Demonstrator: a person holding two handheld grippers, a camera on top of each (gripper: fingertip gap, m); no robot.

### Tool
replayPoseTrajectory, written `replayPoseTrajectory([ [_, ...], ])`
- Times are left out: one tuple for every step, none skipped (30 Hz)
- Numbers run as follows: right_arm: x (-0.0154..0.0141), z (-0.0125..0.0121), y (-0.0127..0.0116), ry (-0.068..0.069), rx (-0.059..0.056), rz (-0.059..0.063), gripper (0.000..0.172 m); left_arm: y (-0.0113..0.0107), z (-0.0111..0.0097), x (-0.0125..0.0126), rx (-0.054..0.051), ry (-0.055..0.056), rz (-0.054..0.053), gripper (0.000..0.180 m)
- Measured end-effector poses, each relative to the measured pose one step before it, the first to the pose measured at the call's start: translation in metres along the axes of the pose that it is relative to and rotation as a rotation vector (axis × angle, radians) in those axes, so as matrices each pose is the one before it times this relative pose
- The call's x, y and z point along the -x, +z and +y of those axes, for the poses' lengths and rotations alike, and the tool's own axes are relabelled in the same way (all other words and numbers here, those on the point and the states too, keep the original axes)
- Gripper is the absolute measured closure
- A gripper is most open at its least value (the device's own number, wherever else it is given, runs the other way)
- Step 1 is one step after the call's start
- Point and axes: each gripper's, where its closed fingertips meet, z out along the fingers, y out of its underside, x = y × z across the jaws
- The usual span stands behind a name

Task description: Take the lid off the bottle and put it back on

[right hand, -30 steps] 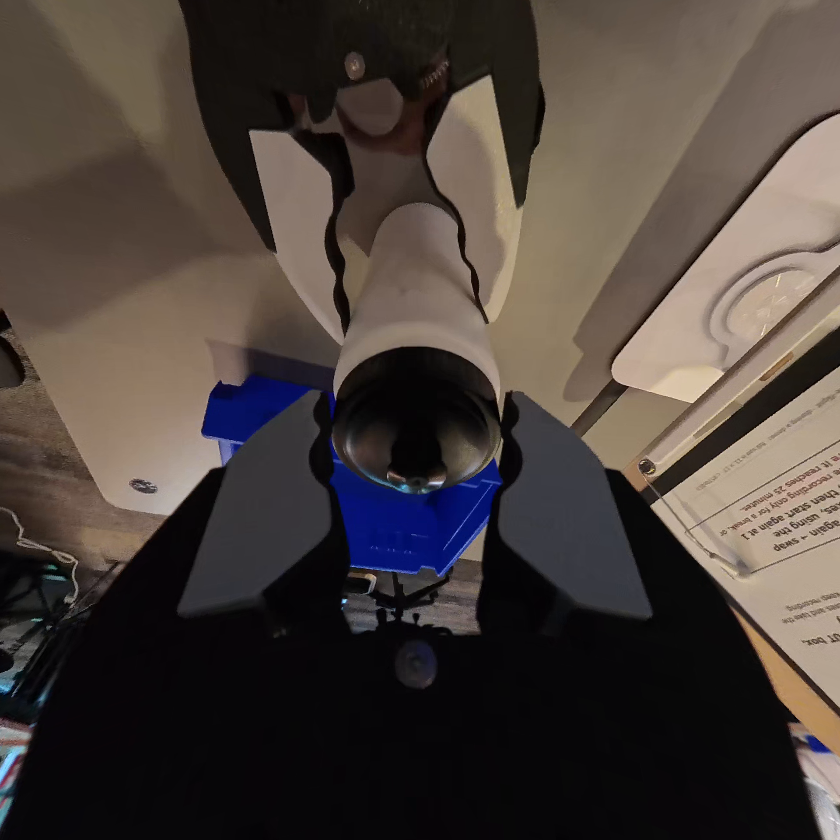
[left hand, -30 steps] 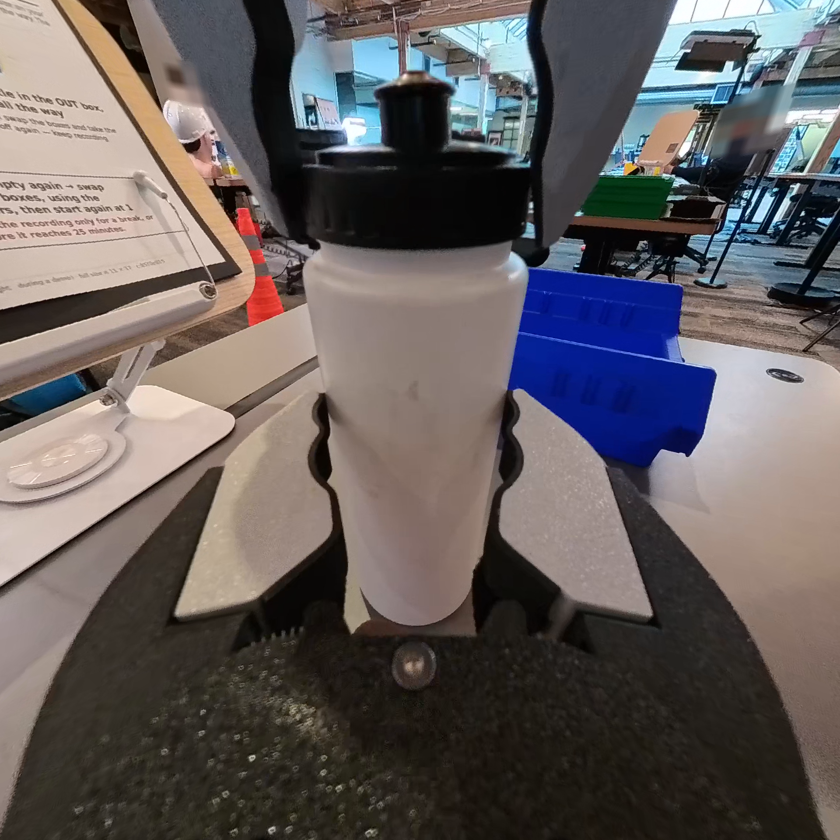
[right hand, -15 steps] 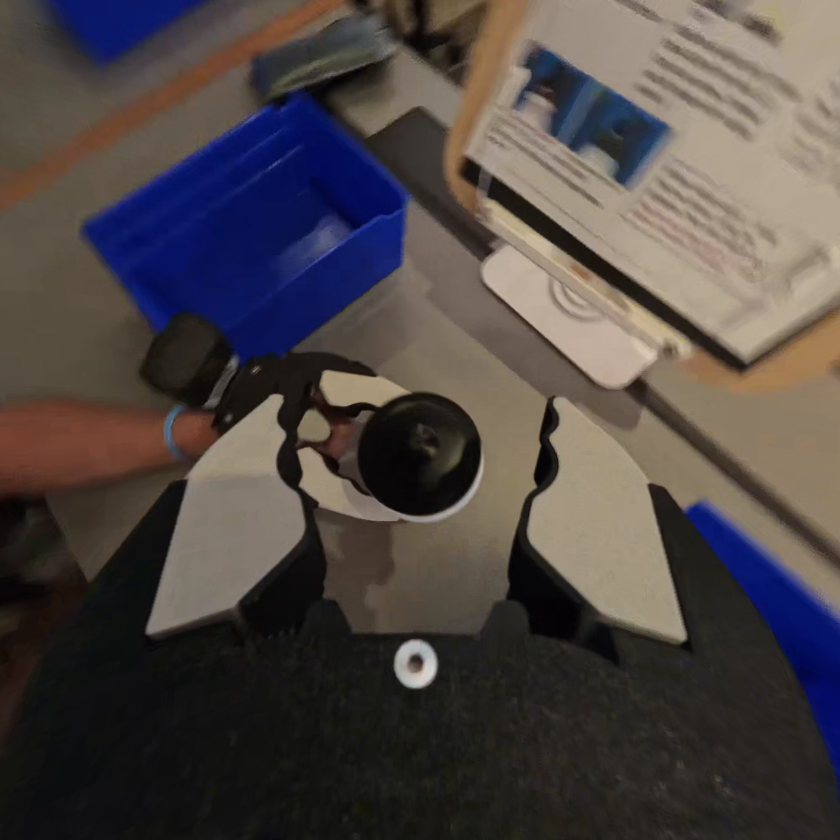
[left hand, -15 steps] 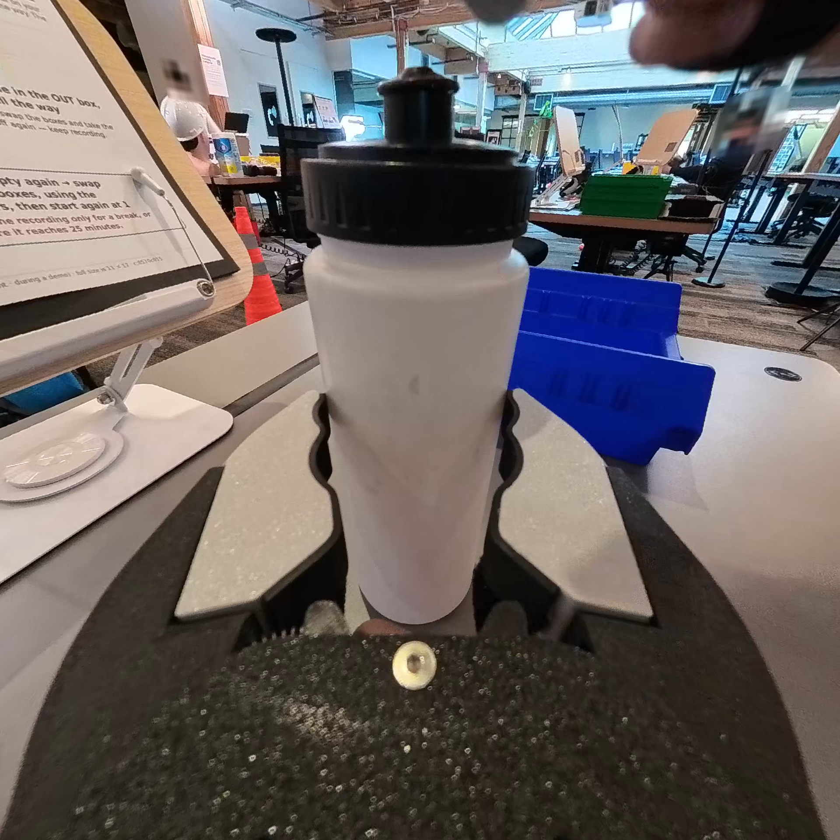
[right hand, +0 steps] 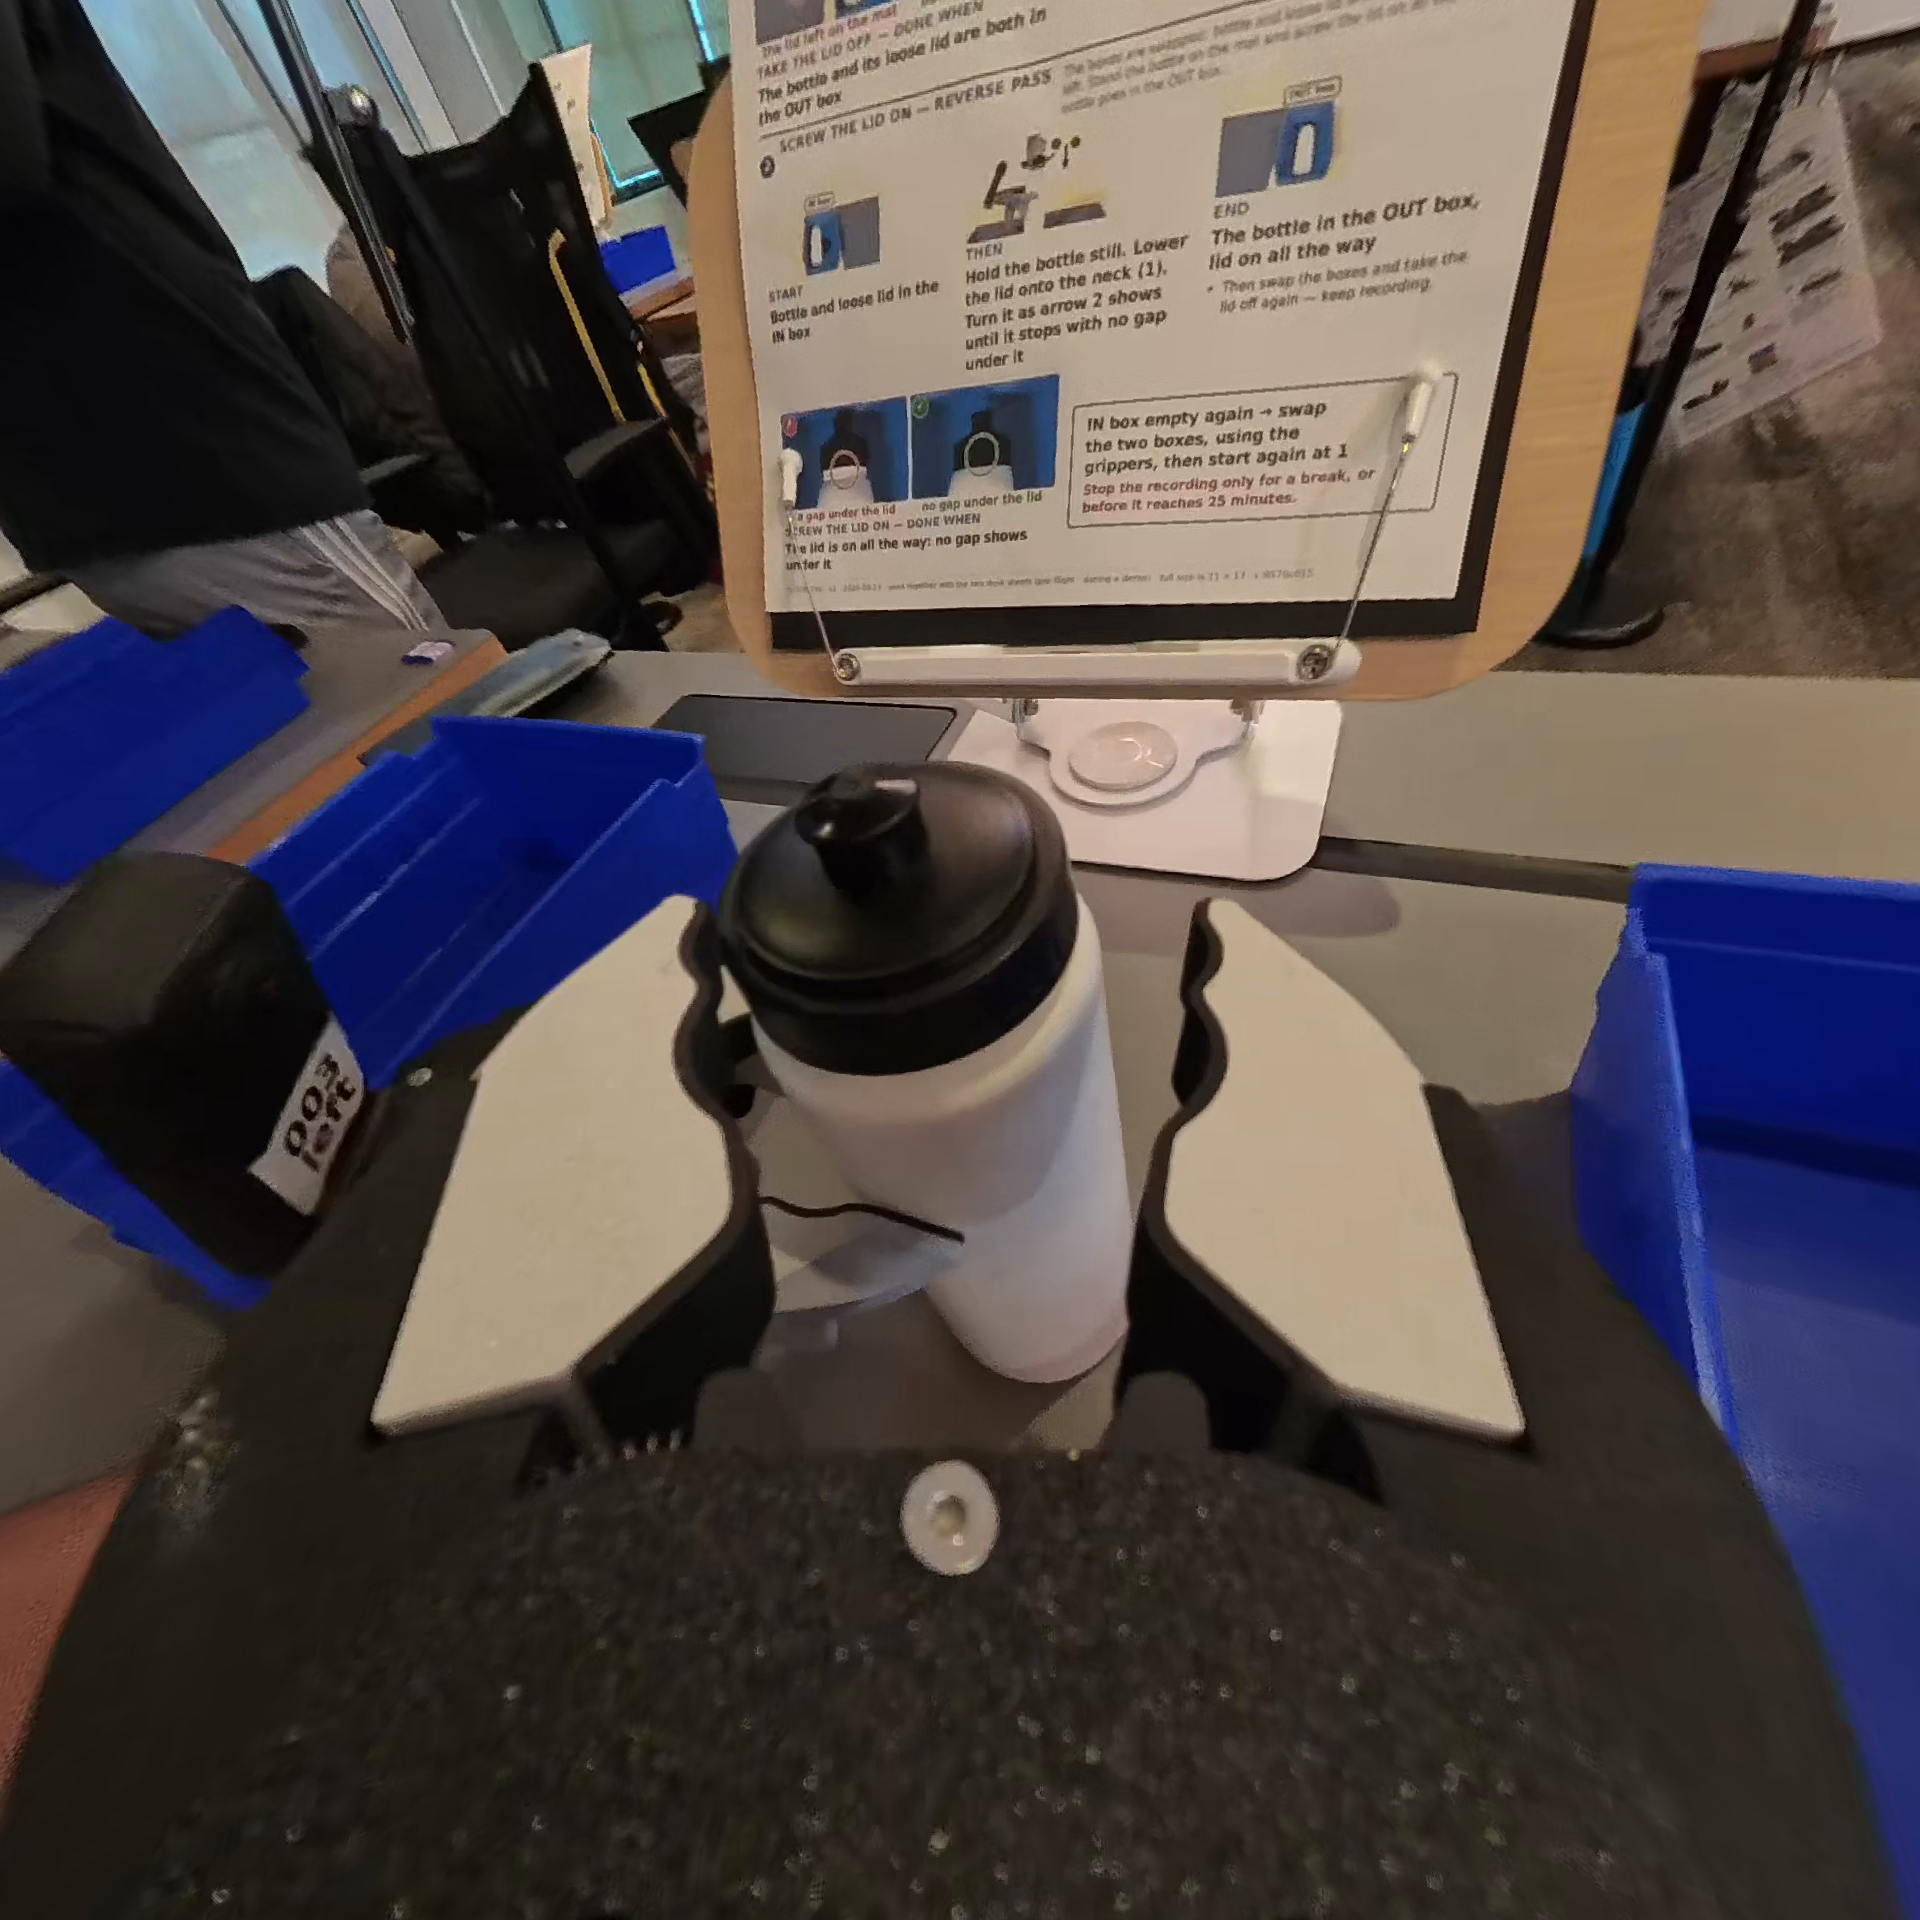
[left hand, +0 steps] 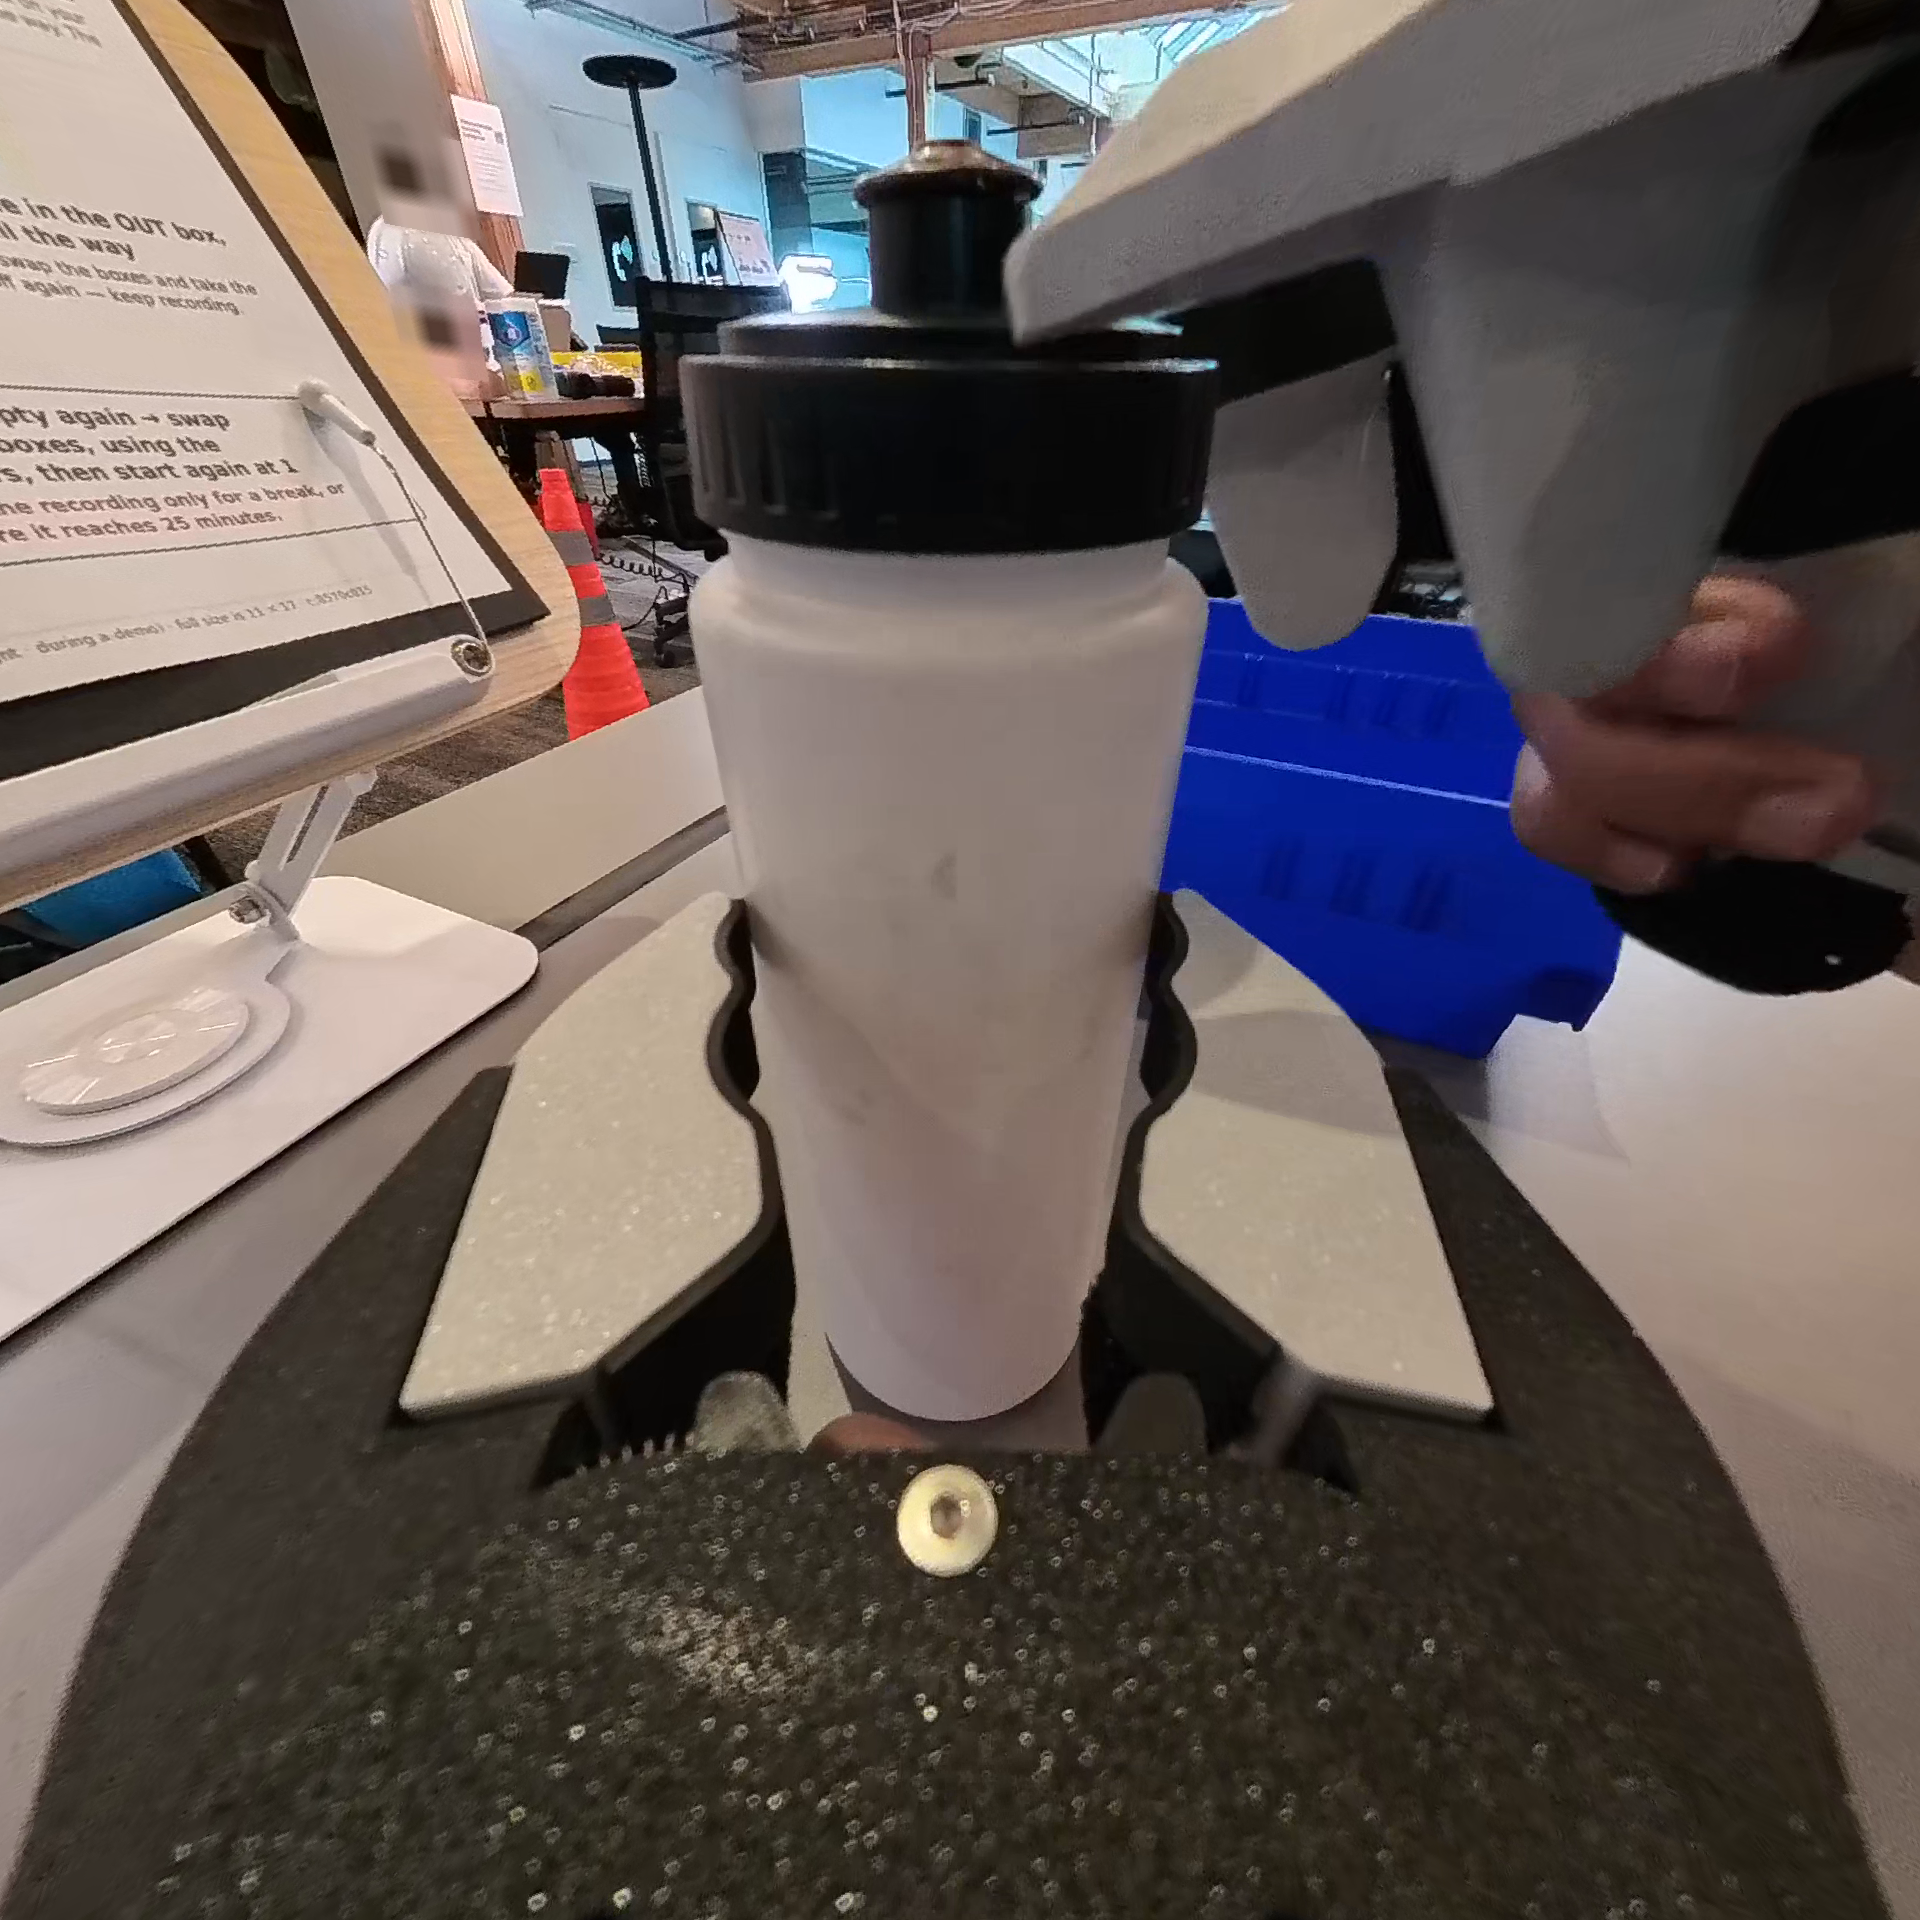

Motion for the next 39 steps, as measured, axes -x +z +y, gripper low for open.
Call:
replayPoseTrajectory([
  [0.00064,-0.00008,0.00209,-0.0242,-0.0026,0.0135,0.086,0.00003,0.00011,-0.00001,0.0009,0.0002,0.0001,0.108],
  [0.00132,0.00025,0.00270,-0.0205,-0.0012,0.0069,0.085,-0.00002,0.00004,0.00000,0.0003,0.0001,0.0001,0.108],
  [0.00086,0.00169,0.00293,-0.0186,0.0093,0.0070,0.084,0.00003,0.00017,-0.00004,-0.0003,-0.0002,0.0002,0.108],
  [0.00016,0.00269,0.00329,-0.0152,0.0193,0.0093,0.083,0.00001,0.00009,-0.00001,-0.0001,-0.0001,0.0000,0.108],
  [0.00180,0.00263,0.00328,-0.0125,0.0191,-0.0039,0.083,-0.00002,0.00003,0.00001,0.0003,0.0000,-0.0001,0.108],
  [0.00170,0.00286,0.00298,-0.0128,0.0188,-0.0056,0.083,-0.00002,0.00015,0.00001,0.0004,0.0000,-0.0001,0.108],
  [0.00107,0.00278,0.00183,-0.0172,0.0205,-0.0043,0.087,-0.00001,0.00003,-0.00001,0.0002,0.0001,0.0001,0.108],
  [0.00147,0.00073,0.00068,-0.0305,0.0095,-0.0111,0.095,0.00001,0.00014,0.00007,0.0003,-0.0003,0.0001,0.108],
  [-0.00043,-0.00143,-0.00032,-0.0350,-0.0034,-0.0017,0.097,0.00010,0.00013,0.00010,0.0003,-0.0007,-0.0005,0.108],
  [-0.00027,-0.00046,0.00010,-0.0294,0.0030,-0.0069,0.097,-0.00005,0.00007,0.00021,-0.0002,-0.0005,-0.0010,0.108],
  [0.00025,-0.00036,0.00044,-0.0211,0.0043,-0.0206,0.097,-0.00005,0.00010,0.00035,0.0000,-0.0003,-0.0012,0.108],
  [0.00042,-0.00018,0.00052,-0.0102,0.0032,-0.0375,0.097,-0.00005,0.00017,0.00037,0.0005,-0.0009,-0.0002,0.109],
  [0.00094,-0.00017,0.00062,-0.0007,0.0064,-0.0500,0.097,-0.00010,-0.00001,0.00025,-0.0002,-0.0009,0.0009,0.109],
  [0.00135,-0.00043,-0.00027,-0.0036,0.0114,-0.0613,0.097,-0.00026,0.00015,0.00019,-0.0005,-0.0006,0.0018,0.109],
  [0.00133,-0.00061,-0.00044,-0.0112,0.0114,-0.0675,0.097,-0.00006,0.00005,0.00013,0.0004,-0.0010,0.0009,0.109],
  [0.00068,-0.00025,-0.00037,-0.0066,0.0136,-0.0644,0.097,0.00015,0.00011,-0.00004,0.0010,-0.0004,0.0006,0.109],
  [-0.00011,-0.00114,-0.00102,-0.0018,0.0090,-0.0549,0.097,0.00030,0.00025,-0.00056,0.0014,0.0021,0.0010,0.109],
  [0.00101,-0.00501,-0.00199,-0.0090,-0.0178,-0.0541,0.097,0.00023,0.00051,-0.00049,0.0010,0.0022,-0.0002,0.109],
  [-0.00156,-0.00718,-0.00328,-0.0072,-0.0277,-0.0292,0.097,-0.00005,0.00000,0.00001,-0.0008,-0.0005,-0.0009,0.109],
  [-0.00493,-0.00707,-0.00410,0.0007,-0.0183,0.0016,0.097,-0.00001,0.00016,0.00000,0.0005,-0.0001,0.0007,0.109],
  [-0.00365,-0.00707,-0.00460,0.0019,-0.0074,-0.0004,0.097,-0.00009,0.00009,0.00000,0.0015,0.0004,0.0010,0.109],
  [-0.00051,-0.00788,-0.00534,0.0034,-0.0096,-0.0111,0.097,-0.00009,0.00005,-0.00002,0.0012,0.0005,0.0005,0.109],
  [0.00146,-0.00937,-0.00630,0.0007,-0.0204,-0.0101,0.097,0.00001,0.00009,0.00001,-0.0001,0.0001,0.0000,0.109],
  [0.00286,-0.01006,-0.00702,-0.0070,-0.0274,-0.0053,0.097,0.00006,0.00001,-0.00006,-0.0007,-0.0008,0.0000,0.109],
  [0.00394,-0.00885,-0.00703,-0.0128,-0.0205,-0.0024,0.097,-0.00003,0.00014,0.00008,-0.0005,-0.0007,-0.0001,0.109],
  [0.00398,-0.00722,-0.00701,-0.0169,-0.0102,0.0060,0.097,-0.00001,0.00002,-0.00002,0.0001,-0.0004,-0.0001,0.109],
  [0.00353,-0.00675,-0.00732,-0.0180,-0.0112,0.0155,0.097,-0.00004,0.00003,-0.00004,0.0003,0.0002,-0.0004,0.109],
  [0.00400,-0.00632,-0.00762,-0.0150,-0.0163,0.0165,0.097,-0.00010,0.00006,-0.00003,-0.0004,0.0007,-0.0007,0.109],
  [0.00430,-0.00533,-0.00794,-0.0091,-0.0176,0.0151,0.097,-0.00014,0.00002,-0.00009,-0.0007,0.0021,-0.0017,0.109],
  [0.00395,-0.00361,-0.00784,-0.0006,-0.0172,0.0160,0.097,-0.00057,-0.00004,-0.00051,-0.0022,0.0076,-0.0041,0.109],
  [0.00378,-0.00156,-0.00784,0.0004,-0.0121,0.0128,0.097,-0.00046,-0.00013,-0.00130,-0.0058,0.0128,-0.0052,0.109],
  [0.00233,0.00000,-0.00845,-0.0027,-0.0089,0.0182,0.097,-0.00003,-0.00016,-0.00168,-0.0047,0.0102,-0.0030,0.109],
  [-0.00033,0.00027,-0.00881,-0.0018,-0.0161,0.0313,0.097,0.00034,-0.00015,-0.00129,0.0019,0.0055,-0.0020,0.109],
  [-0.00284,-0.00013,-0.00932,-0.0047,-0.0248,0.0395,0.097,0.00046,-0.00018,-0.00074,0.0041,0.0045,-0.0032,0.109],
  [-0.00564,-0.00005,-0.00986,-0.0092,-0.0260,0.0492,0.097,0.00037,0.00001,-0.00017,0.0013,-0.0003,-0.0035,0.109],
  [-0.00924,0.00101,-0.01044,-0.0139,-0.0192,0.0614,0.097,0.00028,0.00017,0.00038,-0.0012,-0.0078,-0.0013,0.109],
  [-0.01245,0.00192,-0.01070,-0.0166,-0.0119,0.0726,0.097,-0.00002,0.00029,0.00045,-0.0021,-0.0092,0.0020,0.109],
  [-0.01518,0.00088,-0.00917,-0.0163,-0.0201,0.0767,0.097,0.00001,-0.00001,0.00038,-0.0018,-0.0018,0.0018,0.109],
  [-0.01533,0.00005,-0.00638,-0.0195,-0.0248,0.0617,0.097,0.00000,0.00003,0.00037,0.0002,0.0020,-0.0010,0.109],
])
